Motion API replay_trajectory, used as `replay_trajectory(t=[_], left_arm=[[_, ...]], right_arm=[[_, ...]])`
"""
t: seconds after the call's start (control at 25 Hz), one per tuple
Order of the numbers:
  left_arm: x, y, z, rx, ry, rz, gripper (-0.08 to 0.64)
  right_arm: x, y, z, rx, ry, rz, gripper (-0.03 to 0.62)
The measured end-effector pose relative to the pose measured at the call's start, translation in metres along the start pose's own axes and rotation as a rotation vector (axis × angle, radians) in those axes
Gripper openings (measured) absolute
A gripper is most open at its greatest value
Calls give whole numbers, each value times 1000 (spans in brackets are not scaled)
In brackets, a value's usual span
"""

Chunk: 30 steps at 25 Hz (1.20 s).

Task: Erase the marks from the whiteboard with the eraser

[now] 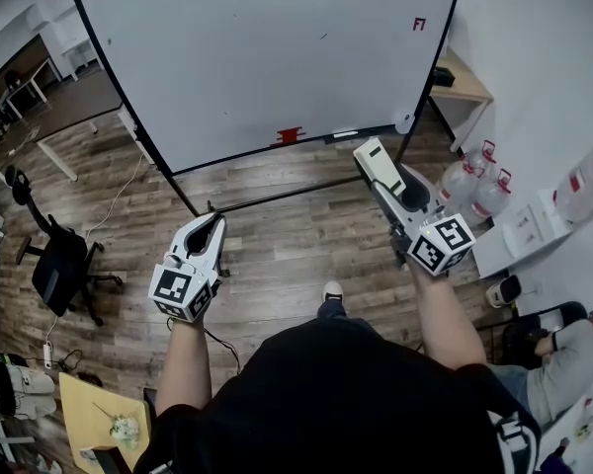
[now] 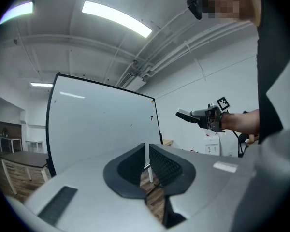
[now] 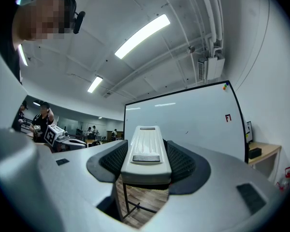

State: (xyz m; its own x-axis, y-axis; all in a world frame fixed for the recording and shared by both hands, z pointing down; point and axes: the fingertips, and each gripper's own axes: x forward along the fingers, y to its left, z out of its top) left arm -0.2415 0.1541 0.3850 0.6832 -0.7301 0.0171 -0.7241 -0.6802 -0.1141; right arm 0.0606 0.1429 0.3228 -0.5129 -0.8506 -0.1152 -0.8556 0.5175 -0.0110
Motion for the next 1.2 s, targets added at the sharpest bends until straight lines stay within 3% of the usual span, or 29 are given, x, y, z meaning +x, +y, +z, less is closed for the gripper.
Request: replay_trajectory(t=[1.2], left_arm=[[103,35,-28,7,69,11,15]], right_arm=[[61,-97,-41,80,40,-13,250]])
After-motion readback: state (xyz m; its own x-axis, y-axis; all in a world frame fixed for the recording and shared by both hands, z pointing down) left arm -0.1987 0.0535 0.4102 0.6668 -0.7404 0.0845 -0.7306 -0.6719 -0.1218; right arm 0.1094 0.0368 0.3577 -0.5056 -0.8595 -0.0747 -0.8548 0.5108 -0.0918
